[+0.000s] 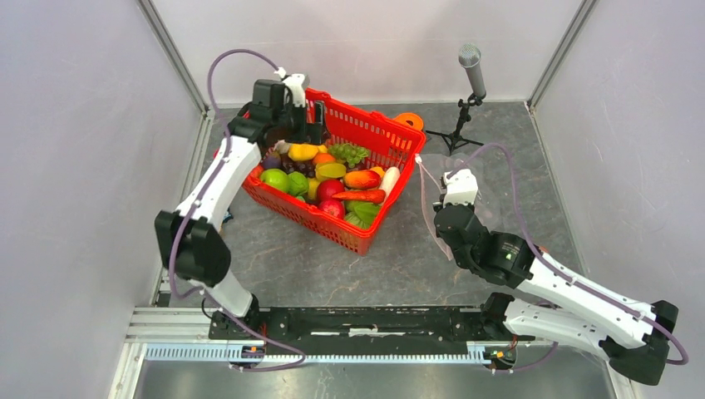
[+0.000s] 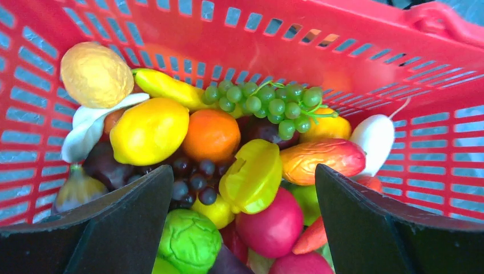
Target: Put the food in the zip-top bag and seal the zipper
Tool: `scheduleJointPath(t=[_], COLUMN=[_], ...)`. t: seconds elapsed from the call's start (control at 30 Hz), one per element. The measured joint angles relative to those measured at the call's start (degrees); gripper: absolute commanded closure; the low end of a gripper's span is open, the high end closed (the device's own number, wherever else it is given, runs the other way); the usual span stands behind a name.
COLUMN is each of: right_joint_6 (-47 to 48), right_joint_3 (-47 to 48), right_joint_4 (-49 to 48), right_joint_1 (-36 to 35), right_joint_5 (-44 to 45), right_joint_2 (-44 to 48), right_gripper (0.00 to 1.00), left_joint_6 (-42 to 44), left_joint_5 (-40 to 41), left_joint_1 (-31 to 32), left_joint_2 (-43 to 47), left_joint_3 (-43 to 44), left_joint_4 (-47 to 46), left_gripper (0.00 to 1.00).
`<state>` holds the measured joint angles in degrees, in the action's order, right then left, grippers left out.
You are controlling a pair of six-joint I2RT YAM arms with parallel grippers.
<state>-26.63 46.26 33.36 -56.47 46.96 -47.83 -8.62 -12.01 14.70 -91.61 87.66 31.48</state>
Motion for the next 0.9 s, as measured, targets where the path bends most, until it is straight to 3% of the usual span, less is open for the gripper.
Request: scheduleJointPath(t=[0.17,0.4,0.47,0.6,0.73,0.87,0.9], right_joint_6=[0.22,0.7,0.94,1.03,1.22,1.22,1.2], right_joint_3=[-0.02,-0.35,-0.35,-0.57,-0.76,-0.81,-0.9], right_joint_4=[-0.02,-0.31,-0.39,-0.94,-1.53,-1.73,-1.92], right_joint_1=[0.0,0.0,0.0,0.0,0.0,0.0,0.0], right_joint_5=[-0.39,-0.48,-0.63,-0.92,-1.36,-1.7,-1.7], right_joint_2=[-0.09,0.31,0.22,-0.24,-1.03,-1.31,-1.31], right_gripper=[0.99,0.99,0.98,0.98,0.98,0.98,0.98], left_joint_6=[4.5,8.5,9.33,11.26,11.32,10.36,9.81], left_joint_5=[4.42,8.46,7.15,4.44,3.78,3.28,3.3], left_joint_1=[0.61,-0.15,-0.15,-0.2,-0.2,-0.11,-0.13], left_joint_2=[-10.03,-18.29,-18.51,-18.51,-18.51,-17.7,-16.96], left_joint_3=[6.62,6.97,6.99,7.02,6.99,5.79,4.79], left_joint_4=[6.23,15.08,16.5,18.12,17.77,15.58,14.56], left_gripper=[0.0,0.0,0.06,0.39,0.56,0.55,0.46])
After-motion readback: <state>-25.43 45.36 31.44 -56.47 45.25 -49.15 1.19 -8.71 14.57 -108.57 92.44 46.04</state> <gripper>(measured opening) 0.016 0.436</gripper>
